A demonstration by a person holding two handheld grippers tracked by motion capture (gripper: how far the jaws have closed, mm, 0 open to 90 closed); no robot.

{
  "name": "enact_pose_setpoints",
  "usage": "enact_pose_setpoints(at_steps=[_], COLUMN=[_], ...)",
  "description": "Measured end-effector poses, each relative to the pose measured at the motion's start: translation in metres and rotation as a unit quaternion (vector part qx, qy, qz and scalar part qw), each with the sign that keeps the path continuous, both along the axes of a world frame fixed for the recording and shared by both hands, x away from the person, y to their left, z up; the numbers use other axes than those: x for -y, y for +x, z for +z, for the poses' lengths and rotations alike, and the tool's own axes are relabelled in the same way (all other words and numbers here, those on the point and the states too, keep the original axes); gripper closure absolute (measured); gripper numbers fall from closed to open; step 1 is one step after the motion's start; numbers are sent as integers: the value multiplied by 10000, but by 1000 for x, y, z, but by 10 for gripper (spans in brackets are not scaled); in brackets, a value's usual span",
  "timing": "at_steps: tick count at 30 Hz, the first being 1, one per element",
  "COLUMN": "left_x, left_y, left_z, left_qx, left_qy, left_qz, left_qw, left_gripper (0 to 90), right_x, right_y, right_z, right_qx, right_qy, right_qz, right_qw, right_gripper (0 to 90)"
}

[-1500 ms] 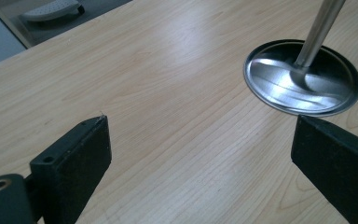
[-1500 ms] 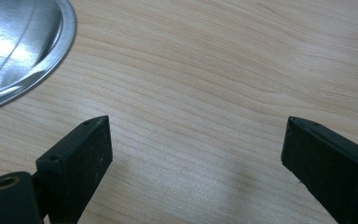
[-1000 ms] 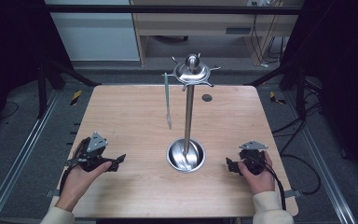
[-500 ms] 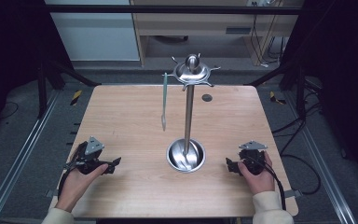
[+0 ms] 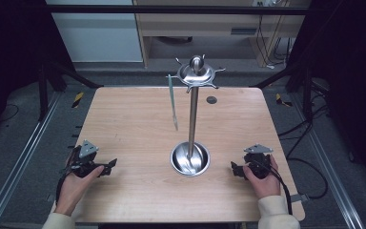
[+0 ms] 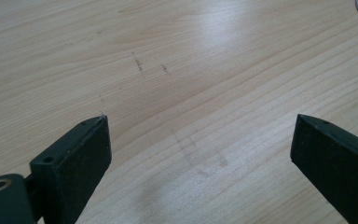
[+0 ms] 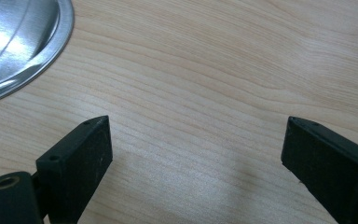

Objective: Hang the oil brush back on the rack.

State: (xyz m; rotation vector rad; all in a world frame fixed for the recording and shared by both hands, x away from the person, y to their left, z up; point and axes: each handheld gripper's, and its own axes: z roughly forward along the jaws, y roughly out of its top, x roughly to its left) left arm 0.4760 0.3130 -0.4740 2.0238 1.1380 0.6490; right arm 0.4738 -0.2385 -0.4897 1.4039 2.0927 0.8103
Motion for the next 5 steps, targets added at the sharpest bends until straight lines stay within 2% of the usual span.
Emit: enact_pose_setpoints(at_steps=[2,5], left_x=[-1,-4], left_y=[0,-1], left_z=[-1,-5], left_qx=[19,-88], left_qy=[65,200], left_qz=[12,-12], left_qw=[10000,9998], left_gripper=[47,43], right_x=[0,0], right_y=[0,0], right_z=[0,0], right_qx=[-3,0], right_qy=[-7,-8], right_qz=[-3,1], right_qw=[10000,10000], right_gripper=[93,93])
